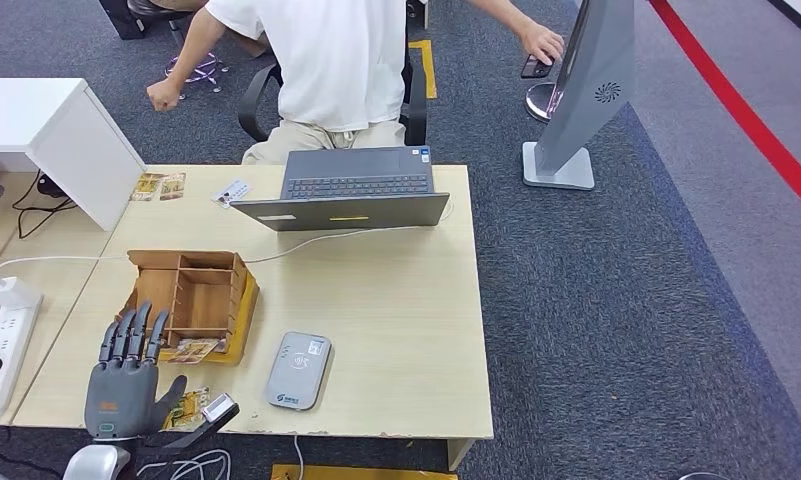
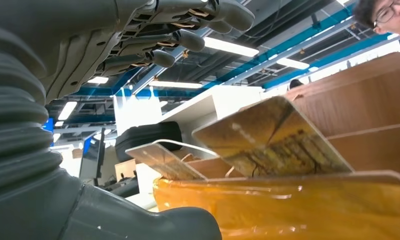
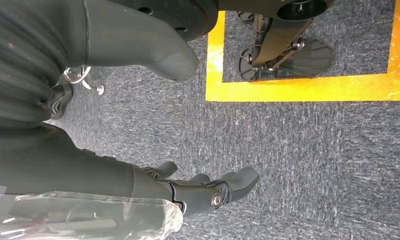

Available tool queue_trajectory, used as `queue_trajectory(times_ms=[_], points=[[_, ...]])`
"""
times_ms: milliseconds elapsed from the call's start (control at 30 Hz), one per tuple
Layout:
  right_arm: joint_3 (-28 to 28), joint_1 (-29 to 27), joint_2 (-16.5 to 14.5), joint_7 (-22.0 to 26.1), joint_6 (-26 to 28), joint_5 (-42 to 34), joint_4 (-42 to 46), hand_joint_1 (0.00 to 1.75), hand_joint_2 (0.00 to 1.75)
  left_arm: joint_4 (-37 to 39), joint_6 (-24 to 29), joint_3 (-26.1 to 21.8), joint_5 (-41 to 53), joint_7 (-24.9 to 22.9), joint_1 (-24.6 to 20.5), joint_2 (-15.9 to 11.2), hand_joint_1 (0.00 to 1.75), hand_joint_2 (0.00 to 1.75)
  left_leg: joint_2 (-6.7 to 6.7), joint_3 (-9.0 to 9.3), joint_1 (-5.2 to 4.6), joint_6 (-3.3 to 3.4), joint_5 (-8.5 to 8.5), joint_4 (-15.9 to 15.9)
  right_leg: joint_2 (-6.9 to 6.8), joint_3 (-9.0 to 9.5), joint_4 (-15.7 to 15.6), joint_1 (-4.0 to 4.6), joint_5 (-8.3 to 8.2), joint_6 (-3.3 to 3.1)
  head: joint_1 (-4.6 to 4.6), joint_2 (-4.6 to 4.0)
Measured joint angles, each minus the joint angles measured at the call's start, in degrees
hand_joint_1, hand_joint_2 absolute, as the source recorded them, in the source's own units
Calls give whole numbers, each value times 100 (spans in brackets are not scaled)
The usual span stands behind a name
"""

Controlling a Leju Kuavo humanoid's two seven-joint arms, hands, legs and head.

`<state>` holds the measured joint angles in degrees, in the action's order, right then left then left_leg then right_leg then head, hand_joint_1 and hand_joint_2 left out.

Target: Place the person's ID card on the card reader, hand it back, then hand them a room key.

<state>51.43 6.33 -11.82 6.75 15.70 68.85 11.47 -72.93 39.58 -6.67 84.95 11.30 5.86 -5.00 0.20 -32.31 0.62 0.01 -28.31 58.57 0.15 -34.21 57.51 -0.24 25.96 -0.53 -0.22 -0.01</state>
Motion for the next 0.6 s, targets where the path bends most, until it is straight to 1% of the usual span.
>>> queue_trajectory(times_ms=[600], points=[[-44, 1, -2, -58, -12, 22, -2, 0, 175, 302, 0, 0, -62, 131, -177, 93, 0, 175, 0, 0, 0, 0, 0, 0, -1, 0, 0, 0, -1, 0, 0, 1]])
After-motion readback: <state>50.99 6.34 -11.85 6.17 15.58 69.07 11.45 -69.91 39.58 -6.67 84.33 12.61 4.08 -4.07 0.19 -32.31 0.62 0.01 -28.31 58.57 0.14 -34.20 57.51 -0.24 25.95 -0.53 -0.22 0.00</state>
